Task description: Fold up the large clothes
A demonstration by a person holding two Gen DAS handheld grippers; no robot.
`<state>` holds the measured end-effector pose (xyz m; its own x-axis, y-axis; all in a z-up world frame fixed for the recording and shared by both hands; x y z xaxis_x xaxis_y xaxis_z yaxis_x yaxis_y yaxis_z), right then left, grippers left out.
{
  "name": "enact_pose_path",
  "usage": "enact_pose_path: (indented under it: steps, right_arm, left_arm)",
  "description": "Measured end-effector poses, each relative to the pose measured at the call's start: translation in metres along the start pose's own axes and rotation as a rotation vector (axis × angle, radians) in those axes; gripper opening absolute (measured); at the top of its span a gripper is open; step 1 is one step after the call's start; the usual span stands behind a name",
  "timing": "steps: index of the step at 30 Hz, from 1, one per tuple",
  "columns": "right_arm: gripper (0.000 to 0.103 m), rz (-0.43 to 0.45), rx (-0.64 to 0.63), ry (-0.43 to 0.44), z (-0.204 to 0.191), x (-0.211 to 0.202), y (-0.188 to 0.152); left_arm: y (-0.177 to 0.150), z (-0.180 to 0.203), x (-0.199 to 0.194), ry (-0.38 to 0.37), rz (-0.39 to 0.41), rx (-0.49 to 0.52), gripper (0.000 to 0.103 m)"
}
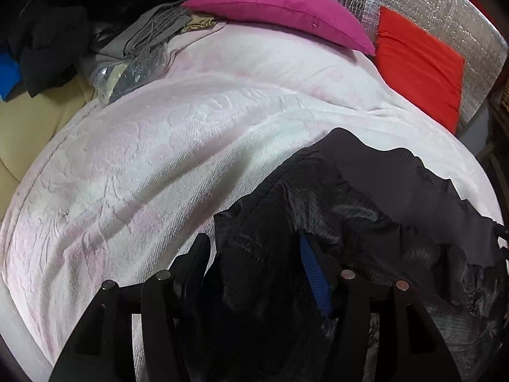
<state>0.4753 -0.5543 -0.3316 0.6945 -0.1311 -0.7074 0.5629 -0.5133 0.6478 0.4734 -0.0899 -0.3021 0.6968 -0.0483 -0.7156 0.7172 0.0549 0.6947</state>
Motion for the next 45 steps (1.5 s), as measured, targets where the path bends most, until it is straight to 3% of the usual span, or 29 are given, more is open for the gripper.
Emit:
enact_pose_path:
  steps: [3,5,6,8,11,15,20,21,22,24,27,31,36,39,41,45]
  right_arm:
    - [0.06,-0.039,-0.053,0.018,-0.003,0.003,-0.01]
    - [0.033,-0.008,-0.139,-0.041,-0.006,-0.004,-0.013]
    - [0.025,0.008,-0.161,-0.049,-0.009,-0.007,-0.013]
    - [0.02,0.063,-0.148,-0.054,-0.007,-0.017,-0.009]
    - [0.019,0.106,-0.103,-0.076,0.005,-0.021,-0.004]
    - [0.018,0.078,-0.056,-0.128,0.02,-0.008,-0.014]
    - [0.024,0.091,0.085,-0.048,0.015,-0.029,-0.004]
    - [0.032,0.1,0.092,-0.053,0.013,-0.035,-0.002]
    - [0.055,0.12,0.089,-0.047,0.007,-0.045,0.001]
    - [0.087,0.172,0.077,0.023,-0.013,-0.065,0.011]
    - [0.087,0.236,-0.015,0.154,-0.063,-0.096,0.019]
    - [0.085,0.189,-0.229,0.327,-0.151,-0.11,0.004]
    - [0.081,0.109,-0.401,0.41,-0.237,-0.092,-0.026]
    - [0.077,0.05,-0.483,0.405,-0.273,-0.071,-0.048]
    - [0.07,0.012,-0.524,0.387,-0.285,-0.053,-0.061]
    - [0.031,-0.026,-0.607,0.268,-0.29,-0.016,-0.075]
  left_arm:
    - [0.001,0.003,-0.001,0.011,0.015,0.023,0.06]
    - [0.002,0.004,-0.003,0.01,0.024,0.03,0.06]
    - [0.002,0.004,-0.004,0.01,0.026,0.03,0.06]
    - [0.004,0.004,-0.007,0.005,0.038,0.021,0.06]
    - [0.007,0.004,-0.014,0.002,0.07,0.013,0.06]
    - [0.005,0.0,-0.014,0.013,0.061,0.01,0.06]
    - [0.002,-0.004,-0.012,0.001,0.039,0.017,0.06]
    - [0.002,-0.004,-0.013,-0.001,0.039,0.012,0.06]
    - [0.002,-0.004,-0.013,-0.002,0.039,0.01,0.061]
    - [0.002,-0.005,-0.014,0.002,0.038,0.008,0.062]
    - [0.0,-0.003,-0.014,0.003,0.033,0.013,0.062]
    - [-0.001,0.0,-0.017,0.011,0.039,0.028,0.062]
    - [-0.002,0.001,-0.019,0.024,0.042,0.043,0.062]
    - [-0.002,0.002,-0.019,0.018,0.042,0.049,0.062]
    - [-0.001,0.003,-0.021,0.017,0.049,0.058,0.062]
    - [0.001,0.004,-0.024,0.014,0.071,0.077,0.062]
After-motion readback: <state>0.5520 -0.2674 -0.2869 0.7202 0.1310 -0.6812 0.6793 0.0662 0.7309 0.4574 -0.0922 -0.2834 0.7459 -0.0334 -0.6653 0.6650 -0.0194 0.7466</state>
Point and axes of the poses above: each gripper's, at about its wrist camera, not at the fingertips, and x roughly the way its jaws point, z to its right, y to its top, the point moved 7 cm from there along x, roughly the way its jaws point, and after that the axes turned 12 degrees about z, right-handed, at the moved point
